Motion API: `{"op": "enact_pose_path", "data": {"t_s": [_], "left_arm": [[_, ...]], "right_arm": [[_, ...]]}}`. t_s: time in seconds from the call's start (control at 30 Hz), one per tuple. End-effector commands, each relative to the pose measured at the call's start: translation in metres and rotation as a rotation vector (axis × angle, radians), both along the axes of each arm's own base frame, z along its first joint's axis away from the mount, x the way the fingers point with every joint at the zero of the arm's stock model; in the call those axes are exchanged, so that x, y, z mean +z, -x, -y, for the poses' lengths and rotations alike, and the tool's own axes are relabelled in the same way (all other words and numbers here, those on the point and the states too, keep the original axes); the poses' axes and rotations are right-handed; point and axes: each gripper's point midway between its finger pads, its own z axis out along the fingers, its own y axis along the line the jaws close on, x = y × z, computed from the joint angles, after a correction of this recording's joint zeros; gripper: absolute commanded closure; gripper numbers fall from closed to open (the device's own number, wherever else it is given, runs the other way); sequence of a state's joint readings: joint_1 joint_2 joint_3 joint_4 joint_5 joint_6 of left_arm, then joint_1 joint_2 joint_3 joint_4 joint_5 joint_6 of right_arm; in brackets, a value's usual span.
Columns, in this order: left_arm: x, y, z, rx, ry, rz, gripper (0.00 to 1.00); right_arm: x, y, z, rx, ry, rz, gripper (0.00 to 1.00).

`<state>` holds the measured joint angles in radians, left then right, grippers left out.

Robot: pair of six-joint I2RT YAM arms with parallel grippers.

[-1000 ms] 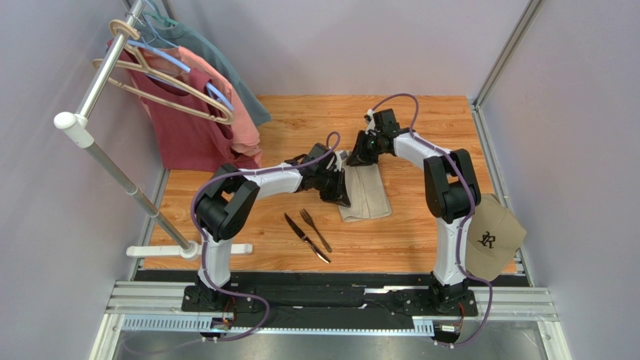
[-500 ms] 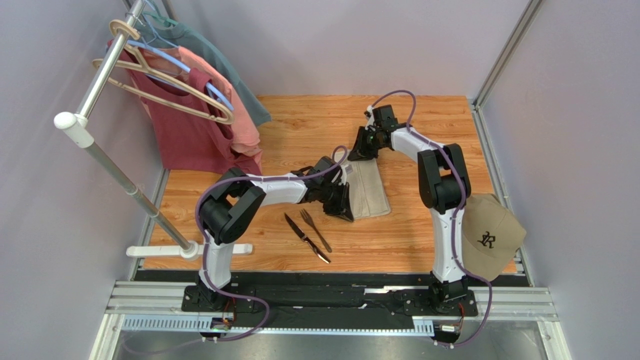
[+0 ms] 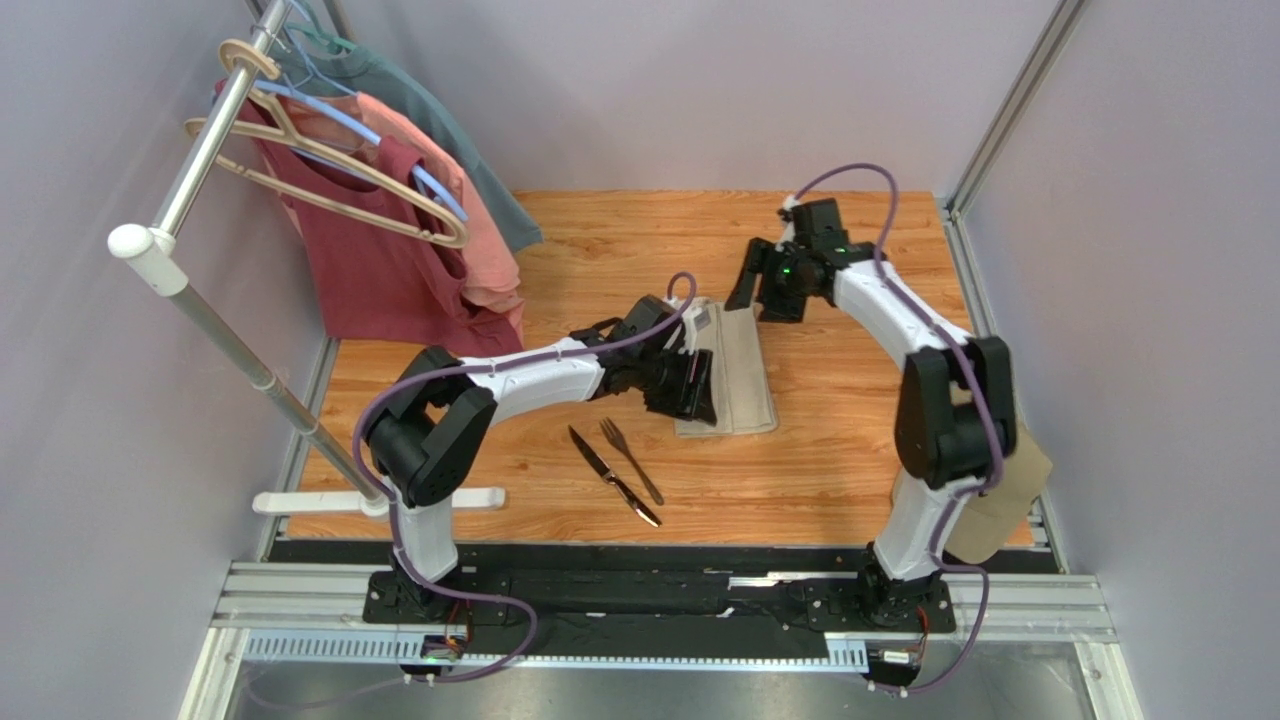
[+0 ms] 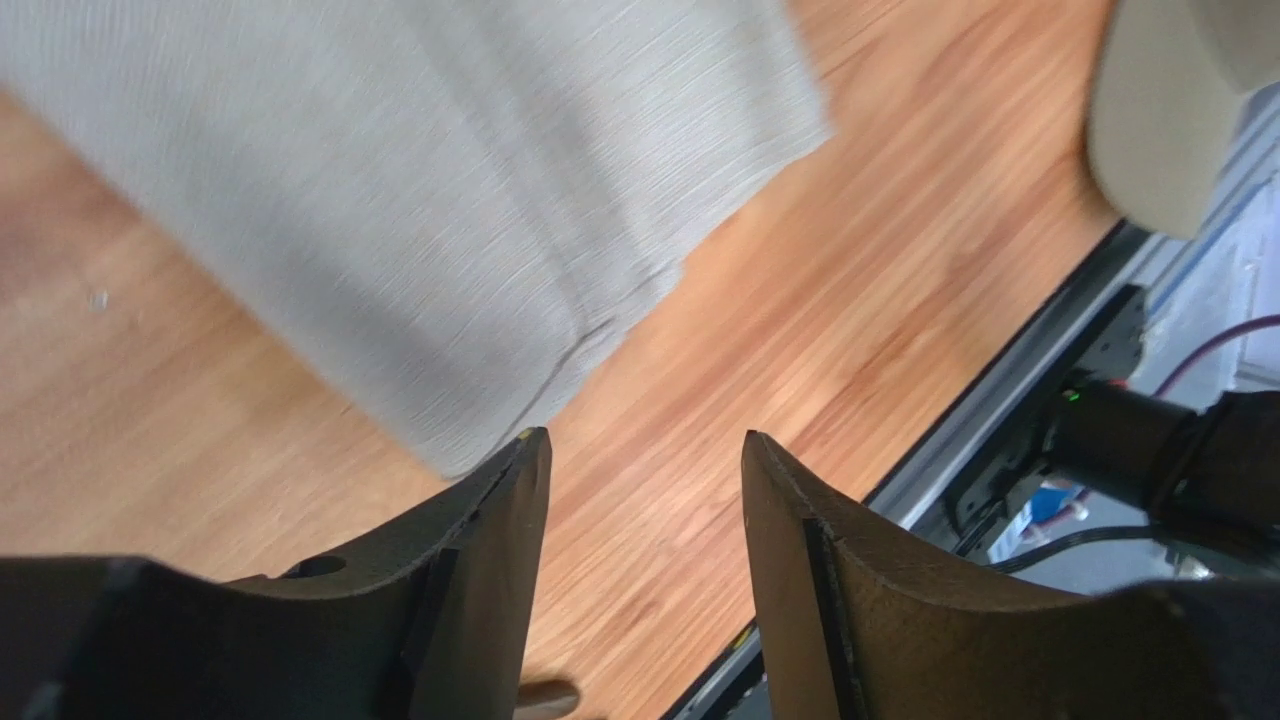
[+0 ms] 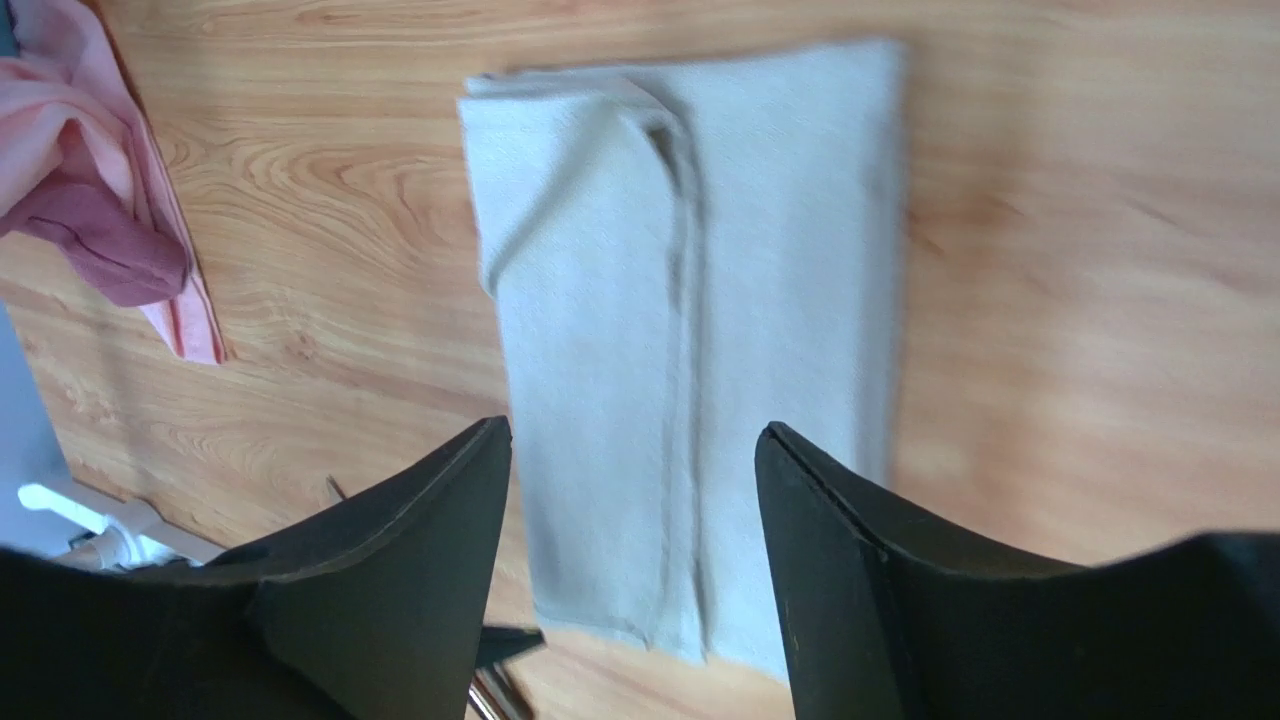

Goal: Fold the napkin into a case and place the utensils inside
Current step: Smooth out the 2/3-rectangle-folded napkin at the center of the board, then pick up the 2/3-rectangle-folded napkin at the center of the board.

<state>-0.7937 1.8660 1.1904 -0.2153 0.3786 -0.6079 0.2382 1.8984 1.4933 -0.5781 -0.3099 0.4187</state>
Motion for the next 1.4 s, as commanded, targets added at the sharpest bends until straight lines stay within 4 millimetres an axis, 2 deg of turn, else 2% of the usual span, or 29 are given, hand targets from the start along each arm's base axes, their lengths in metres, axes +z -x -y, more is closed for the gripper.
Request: {"op": "enact_pose_path", "data": {"t_s": [0.0, 0.03, 0.07, 0.1, 0.13, 0.2, 0.23, 0.3, 0.33, 0.4, 0.47, 0.6, 0.7, 0.83, 1.03, 1.23, 1.3, 1.37], "left_arm": [[0.061, -0.016, 0.031, -0.042, 0.039, 0.221, 0.41], [0.072, -0.019, 0.041, -0.041, 0.05, 0.248, 0.4], [0.067, -0.016, 0.048, -0.044, 0.038, 0.242, 0.4], [0.068, -0.02, 0.049, -0.019, 0.028, 0.248, 0.4], [0.067, -0.022, 0.051, 0.003, 0.032, 0.246, 0.4], [0.076, -0.026, 0.06, 0.042, 0.106, 0.25, 0.41], [0.075, -0.025, 0.06, 0.047, 0.11, 0.245, 0.41], [0.072, -0.027, 0.061, 0.051, 0.093, 0.236, 0.45], [0.075, -0.03, 0.062, 0.051, 0.089, 0.246, 0.46], [0.073, -0.034, 0.059, 0.061, 0.072, 0.262, 0.49], [0.077, -0.035, 0.059, 0.056, 0.076, 0.275, 0.51], [0.075, -0.038, 0.054, 0.06, 0.038, 0.289, 0.55], [0.072, -0.04, 0.056, 0.035, 0.019, 0.286, 0.57], [0.068, -0.043, 0.058, 0.024, 0.008, 0.295, 0.52], [0.063, -0.053, 0.05, 0.025, -0.045, 0.346, 0.46], [0.062, -0.066, 0.047, 0.013, -0.067, 0.405, 0.39], [0.06, -0.07, 0.051, 0.007, -0.064, 0.414, 0.34], [0.056, -0.073, 0.055, 0.006, -0.057, 0.42, 0.24]], "right_arm": [[-0.002, 0.039, 0.068, -0.193, 0.1, -0.029, 0.33], [-0.006, 0.041, 0.073, -0.191, 0.091, -0.028, 0.32], [-0.008, 0.044, 0.07, -0.162, 0.07, -0.023, 0.32], [0.0, 0.035, 0.065, -0.142, 0.04, 0.048, 0.31], [-0.01, 0.041, 0.059, -0.111, 0.011, 0.044, 0.31], [-0.014, 0.033, 0.054, -0.08, -0.01, 0.072, 0.32], [-0.023, 0.028, 0.053, -0.086, -0.006, 0.062, 0.32], [-0.023, 0.017, 0.047, -0.065, -0.036, 0.095, 0.33], [-0.031, 0.016, 0.043, -0.053, -0.05, 0.083, 0.33], [-0.035, 0.011, 0.042, -0.059, -0.056, 0.074, 0.38], [-0.044, 0.009, 0.04, -0.058, -0.059, 0.055, 0.41], [-0.055, 0.011, 0.038, -0.044, -0.06, 0.026, 0.54], [-0.064, 0.016, 0.038, -0.037, -0.046, 0.005, 0.54], [-0.076, 0.019, 0.038, -0.027, -0.024, -0.017, 0.56], [-0.083, 0.025, 0.033, -0.012, 0.013, -0.035, 0.61], [-0.074, 0.025, 0.024, -0.001, 0.008, -0.04, 0.76], [-0.067, 0.025, 0.02, -0.008, -0.013, -0.046, 0.82], [-0.061, 0.028, 0.013, -0.007, -0.04, -0.056, 0.89]]}}
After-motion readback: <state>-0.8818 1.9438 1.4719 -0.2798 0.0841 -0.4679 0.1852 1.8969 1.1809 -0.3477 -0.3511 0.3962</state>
